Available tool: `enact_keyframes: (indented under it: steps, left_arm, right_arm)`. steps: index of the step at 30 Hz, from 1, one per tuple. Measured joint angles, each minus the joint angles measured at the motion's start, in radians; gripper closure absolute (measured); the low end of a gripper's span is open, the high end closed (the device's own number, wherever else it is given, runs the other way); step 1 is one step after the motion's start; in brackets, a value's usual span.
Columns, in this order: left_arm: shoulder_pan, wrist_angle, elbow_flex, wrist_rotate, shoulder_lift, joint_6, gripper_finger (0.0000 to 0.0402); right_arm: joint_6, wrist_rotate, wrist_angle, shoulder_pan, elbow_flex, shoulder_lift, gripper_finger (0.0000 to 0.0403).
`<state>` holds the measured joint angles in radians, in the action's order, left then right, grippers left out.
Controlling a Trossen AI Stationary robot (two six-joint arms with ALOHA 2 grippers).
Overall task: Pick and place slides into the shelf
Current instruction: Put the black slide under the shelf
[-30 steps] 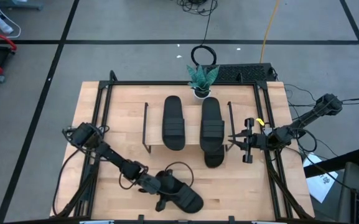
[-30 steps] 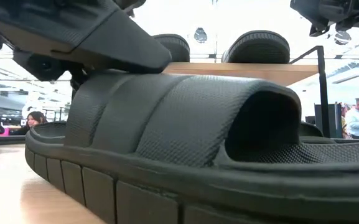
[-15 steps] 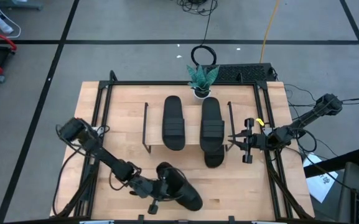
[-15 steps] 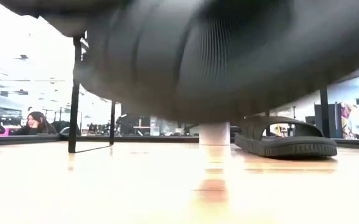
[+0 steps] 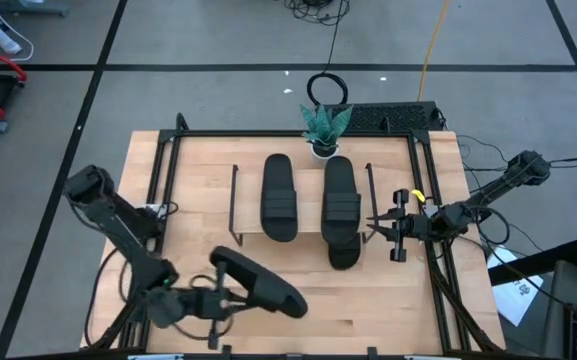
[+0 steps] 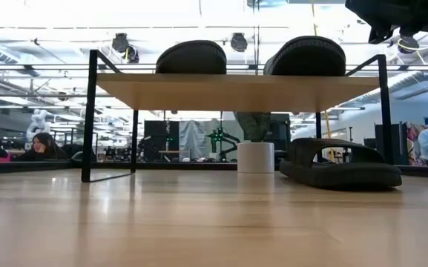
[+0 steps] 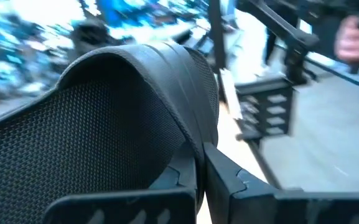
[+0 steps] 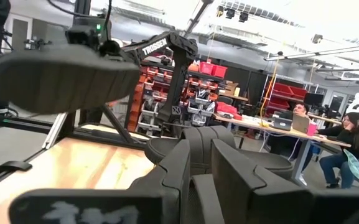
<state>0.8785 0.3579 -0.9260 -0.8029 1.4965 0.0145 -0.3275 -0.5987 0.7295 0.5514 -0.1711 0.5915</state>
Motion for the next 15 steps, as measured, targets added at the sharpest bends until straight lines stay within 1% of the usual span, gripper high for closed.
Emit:
enact_keyframes:
  steps: [4,6,10,12,15]
  left_arm:
    - [0.040,0.059,0.000,-0.190,-0.005,-0.070,0.0400]
    - [0.046,0.093,0.000,-0.242,-0.006,-0.112,0.0400]
    - [0.025,0.109,0.000,-0.250,-0.005,-0.184,0.0401]
    - [0.006,0.110,0.000,-0.242,-0.005,-0.202,0.0401]
    - [-0.019,0.092,0.000,-0.242,-0.005,-0.226,0.0401]
  right_arm:
    - [0.001,0.001,0.000,0.000,0.000,0.000,0.0344]
    - [0.004,0.001,0.001,0.000,0.000,0.000,0.0344]
    - [0.013,0.012,0.007,0.000,0.000,0.000,0.0344]
    - [0.013,0.065,0.014,0.000,0.000,0.000,0.0344]
    - [0.028,0.186,0.063,0.000,0.000,0.012,0.0344]
